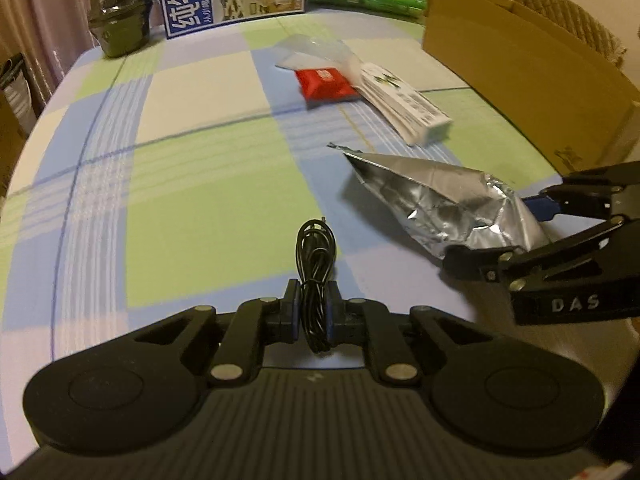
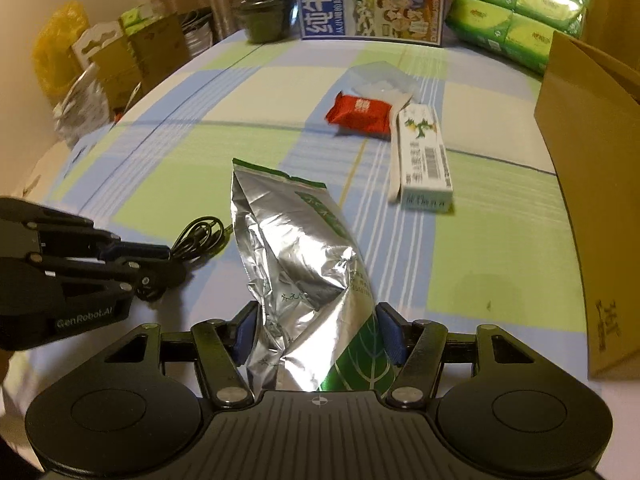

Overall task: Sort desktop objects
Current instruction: 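Lift the foil bag with the right tool while the left tool lifts the black cable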

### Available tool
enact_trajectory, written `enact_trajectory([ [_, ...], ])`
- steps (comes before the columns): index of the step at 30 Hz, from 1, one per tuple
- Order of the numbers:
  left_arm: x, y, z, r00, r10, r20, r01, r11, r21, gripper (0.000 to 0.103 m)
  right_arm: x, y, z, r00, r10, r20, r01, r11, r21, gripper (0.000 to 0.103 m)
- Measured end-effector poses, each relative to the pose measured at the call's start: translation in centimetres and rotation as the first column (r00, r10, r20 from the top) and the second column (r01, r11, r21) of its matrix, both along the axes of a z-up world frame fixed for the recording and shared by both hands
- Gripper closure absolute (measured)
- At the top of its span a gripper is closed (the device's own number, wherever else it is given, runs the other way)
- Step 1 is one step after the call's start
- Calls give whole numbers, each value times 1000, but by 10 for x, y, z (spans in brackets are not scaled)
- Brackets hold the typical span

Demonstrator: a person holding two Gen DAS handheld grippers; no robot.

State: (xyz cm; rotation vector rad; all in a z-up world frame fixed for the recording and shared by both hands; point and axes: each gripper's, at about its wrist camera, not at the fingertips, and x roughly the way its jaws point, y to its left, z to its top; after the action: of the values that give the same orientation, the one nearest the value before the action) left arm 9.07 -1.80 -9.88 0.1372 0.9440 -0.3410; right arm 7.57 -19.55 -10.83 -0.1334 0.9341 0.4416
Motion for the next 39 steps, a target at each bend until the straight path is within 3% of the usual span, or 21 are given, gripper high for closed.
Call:
enact_trajectory([
  [5, -4, 3, -1, 1000, -3, 16, 3, 1000, 2, 89, 1, 10, -4, 999, 31, 28, -30, 999, -38, 23],
  [6, -4, 4, -1, 1000, 3, 22, -3, 1000, 5, 80, 3, 11, -5, 999, 35, 33, -33, 999, -43, 22],
  [9, -2, 7, -3, 999, 1, 41, -2, 1000, 8, 74, 8, 14, -9, 999, 37, 33, -35, 998, -43, 22],
  [20, 2, 7, -3, 999, -18, 40, 18, 1000, 16, 74, 16, 14, -12, 1000, 25, 18, -24, 999, -32, 22],
  [22, 3, 7, -3, 999, -20, 39, 20, 1000, 18, 79, 17, 14, -11, 1000, 22, 19, -21, 999, -30, 22],
  [23, 3, 7, -3, 999, -22, 37, 21, 1000, 16, 91, 17, 14, -11, 1000, 21, 21, -20, 999, -30, 22],
  [25, 3, 5, -2, 999, -16, 37, 16, 1000, 24, 92, 17, 14, -11, 1000, 18, 23, -17, 999, -28, 23],
  [31, 1, 5, 4, 998, -11, 54, 11, 1000, 10, 92, 21, 14, -12, 1000, 5, 22, -4, 1000, -29, 26],
  [39, 3, 7, 8, 999, 18, 47, -17, 999, -34, 92, 19, 15, -9, 999, -9, 47, 11, 999, -48, 49],
])
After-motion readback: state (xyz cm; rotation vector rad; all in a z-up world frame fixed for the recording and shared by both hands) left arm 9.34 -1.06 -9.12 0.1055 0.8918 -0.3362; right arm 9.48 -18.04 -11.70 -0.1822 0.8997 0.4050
